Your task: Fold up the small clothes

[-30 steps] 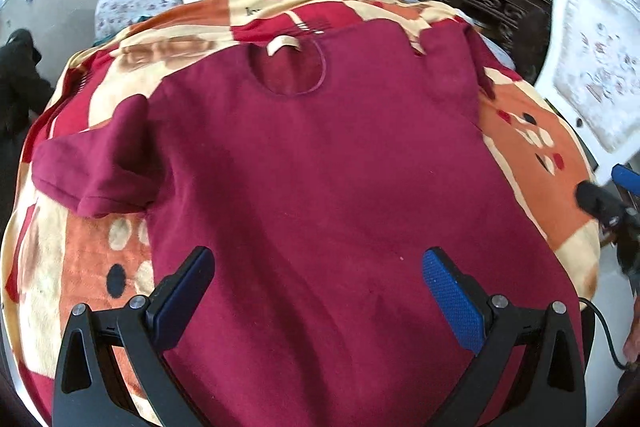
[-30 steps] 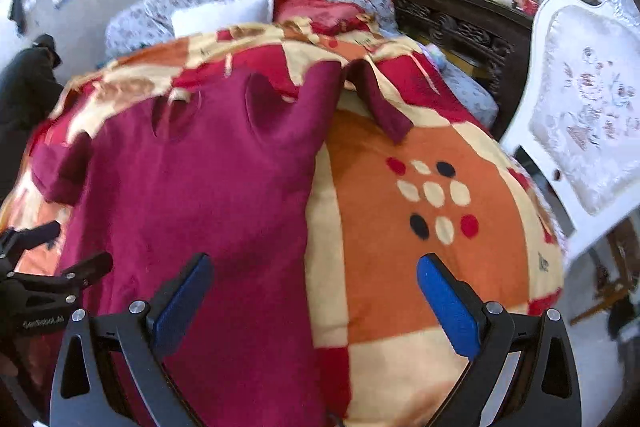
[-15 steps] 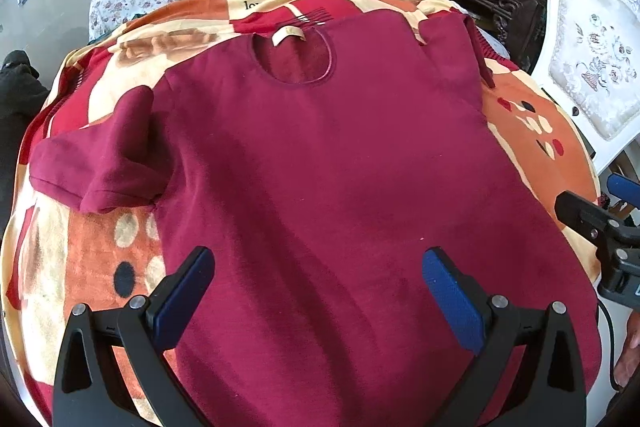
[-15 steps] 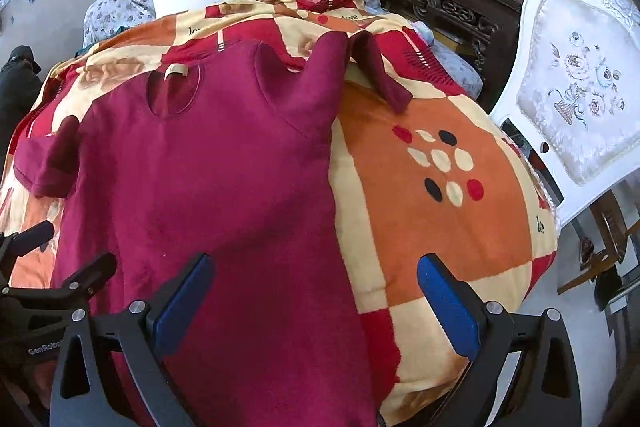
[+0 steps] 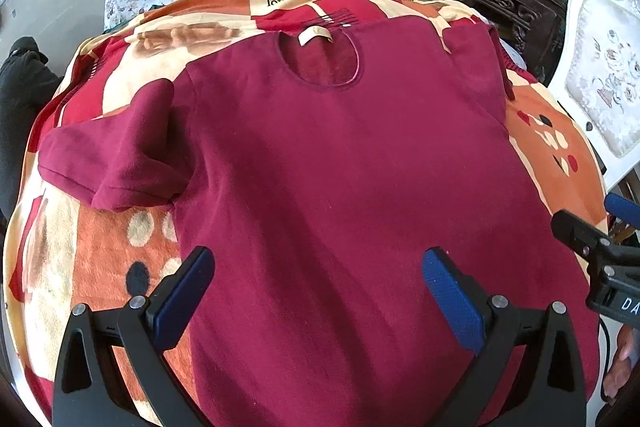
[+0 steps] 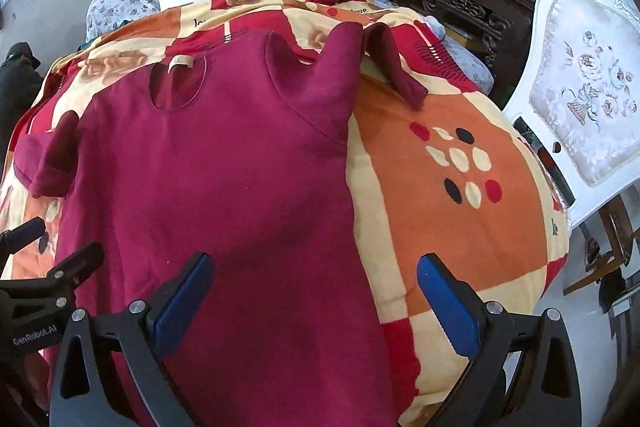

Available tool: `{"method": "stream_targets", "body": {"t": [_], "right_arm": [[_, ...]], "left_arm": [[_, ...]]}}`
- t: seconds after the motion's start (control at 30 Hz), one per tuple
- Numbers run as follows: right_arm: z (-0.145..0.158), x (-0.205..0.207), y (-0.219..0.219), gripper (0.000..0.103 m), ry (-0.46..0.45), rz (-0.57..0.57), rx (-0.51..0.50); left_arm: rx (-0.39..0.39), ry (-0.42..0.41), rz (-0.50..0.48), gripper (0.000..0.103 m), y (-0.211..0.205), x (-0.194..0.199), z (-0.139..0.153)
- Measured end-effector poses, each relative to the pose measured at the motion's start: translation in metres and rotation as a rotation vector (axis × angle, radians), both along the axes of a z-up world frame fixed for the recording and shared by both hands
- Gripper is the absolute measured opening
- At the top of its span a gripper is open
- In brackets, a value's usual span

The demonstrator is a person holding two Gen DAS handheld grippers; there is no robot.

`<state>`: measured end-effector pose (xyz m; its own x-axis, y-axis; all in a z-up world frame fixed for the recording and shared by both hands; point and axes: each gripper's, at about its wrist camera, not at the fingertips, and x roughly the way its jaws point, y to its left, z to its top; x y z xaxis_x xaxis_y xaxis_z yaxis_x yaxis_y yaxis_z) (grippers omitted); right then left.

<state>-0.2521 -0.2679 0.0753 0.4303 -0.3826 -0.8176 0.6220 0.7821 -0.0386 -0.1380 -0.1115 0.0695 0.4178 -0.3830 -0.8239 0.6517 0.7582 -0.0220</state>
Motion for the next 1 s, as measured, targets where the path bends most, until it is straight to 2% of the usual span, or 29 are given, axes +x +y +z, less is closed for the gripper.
{"method": "stream_targets", "body": {"t": [0.63,1.0], "right_arm": [[-0.008,0.01,-0.003,0.103,0.015,-0.001,0.006],[-0.01,0.013,-0.003,0.103,0.019,0.006,0.012]], "left_arm": [[0.022,-0.02,0.005,0.103,-0.006,0.007,-0.003],[0.053,-0.033,-0.047,0.103,-0.009,0.01,-0.006]]}}
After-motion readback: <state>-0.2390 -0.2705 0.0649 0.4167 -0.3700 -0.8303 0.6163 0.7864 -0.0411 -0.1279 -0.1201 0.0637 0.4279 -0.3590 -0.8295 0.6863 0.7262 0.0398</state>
